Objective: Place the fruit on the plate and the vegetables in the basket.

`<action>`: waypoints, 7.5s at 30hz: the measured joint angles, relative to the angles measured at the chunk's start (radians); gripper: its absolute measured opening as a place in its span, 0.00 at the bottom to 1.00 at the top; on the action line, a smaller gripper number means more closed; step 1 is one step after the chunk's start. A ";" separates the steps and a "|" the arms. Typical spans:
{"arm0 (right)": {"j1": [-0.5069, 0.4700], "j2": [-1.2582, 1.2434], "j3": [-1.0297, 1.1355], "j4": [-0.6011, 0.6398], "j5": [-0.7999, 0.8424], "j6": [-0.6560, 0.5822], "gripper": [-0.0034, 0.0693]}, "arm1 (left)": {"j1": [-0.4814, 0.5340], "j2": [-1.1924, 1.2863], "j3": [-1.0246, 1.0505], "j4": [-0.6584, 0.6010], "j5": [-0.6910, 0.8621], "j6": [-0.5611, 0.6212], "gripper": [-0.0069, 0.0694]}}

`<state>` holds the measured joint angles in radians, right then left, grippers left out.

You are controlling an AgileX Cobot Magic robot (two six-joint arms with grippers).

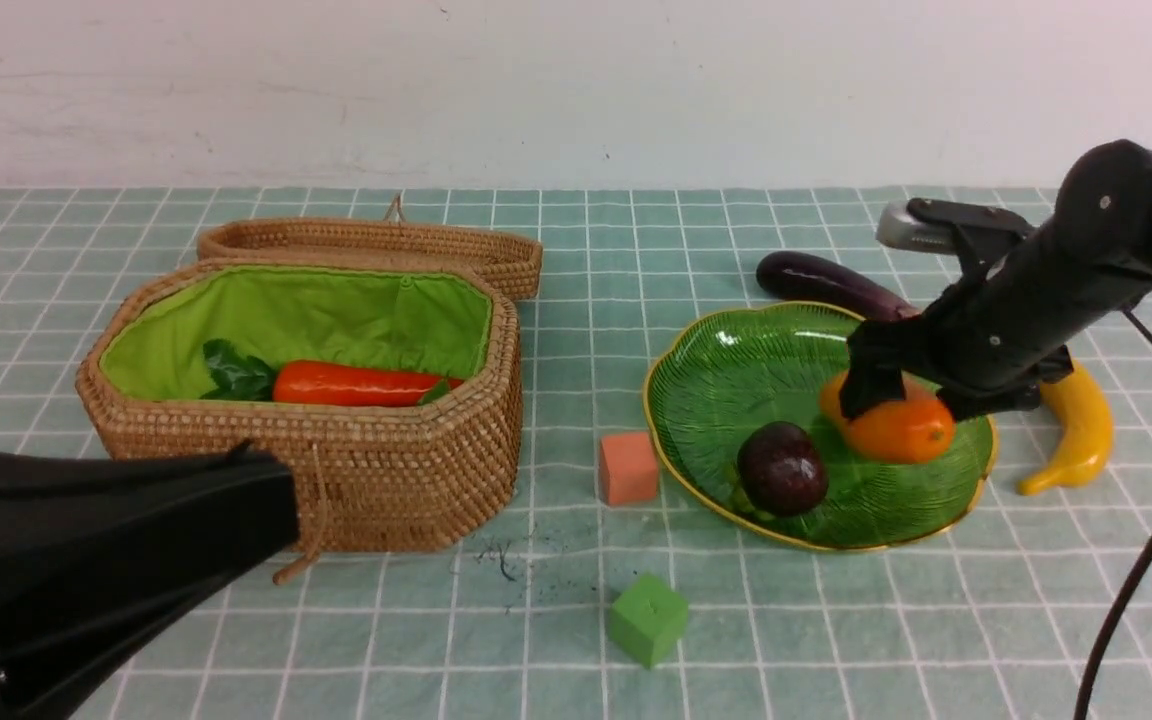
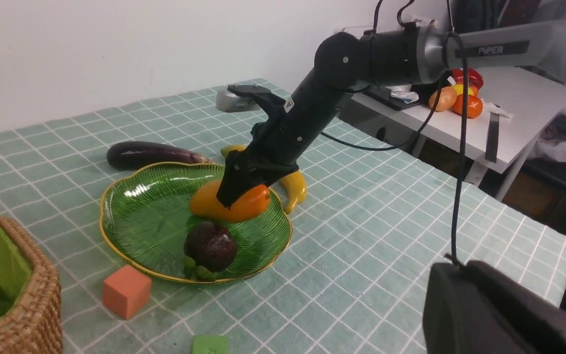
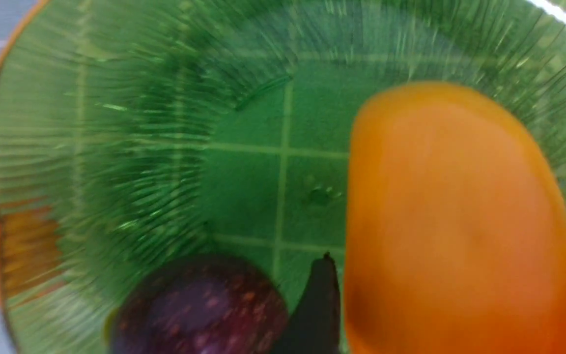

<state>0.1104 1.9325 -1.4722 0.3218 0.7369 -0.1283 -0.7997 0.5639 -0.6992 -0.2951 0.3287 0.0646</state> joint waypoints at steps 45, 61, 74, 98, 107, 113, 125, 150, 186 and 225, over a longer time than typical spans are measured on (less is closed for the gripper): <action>-0.176 -0.040 -0.087 -0.138 0.139 0.107 0.50 | 0.000 0.010 0.002 0.051 0.026 -0.004 0.07; -0.038 0.054 -0.088 -0.125 0.142 0.104 0.50 | 0.000 0.010 0.003 0.062 0.085 -0.004 0.08; -0.020 0.054 -0.088 -0.129 0.116 0.104 0.57 | 0.000 0.010 0.003 0.063 0.087 -0.004 0.09; -0.063 0.448 -0.953 -0.054 0.351 -0.284 0.58 | 0.000 0.033 0.003 0.063 0.016 -0.065 0.10; -0.100 0.706 -1.136 0.011 0.240 -0.341 0.66 | 0.000 0.040 0.003 0.064 -0.036 -0.065 0.10; -0.100 0.735 -1.146 0.025 0.177 -0.341 0.67 | 0.000 0.052 0.003 0.066 -0.089 -0.065 0.11; -0.117 0.750 -1.154 0.041 0.173 -0.341 0.70 | 0.000 0.058 0.003 0.066 -0.100 -0.065 0.12; -0.150 0.770 -1.153 -0.079 0.248 -0.341 0.45 | 0.000 0.058 0.003 0.069 -0.104 -0.065 0.14; 0.528 0.505 -1.140 0.156 0.335 -0.468 0.51 | 0.395 -0.012 0.003 0.445 0.125 -0.446 0.14; 0.538 -0.939 0.417 -0.422 0.455 0.497 0.03 | 0.136 -0.390 0.535 0.424 -0.303 -0.382 0.15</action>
<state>0.6488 0.9936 -1.0548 -0.1000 1.1916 0.3688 -0.6632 0.1736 -0.1639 0.1293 0.0260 -0.3176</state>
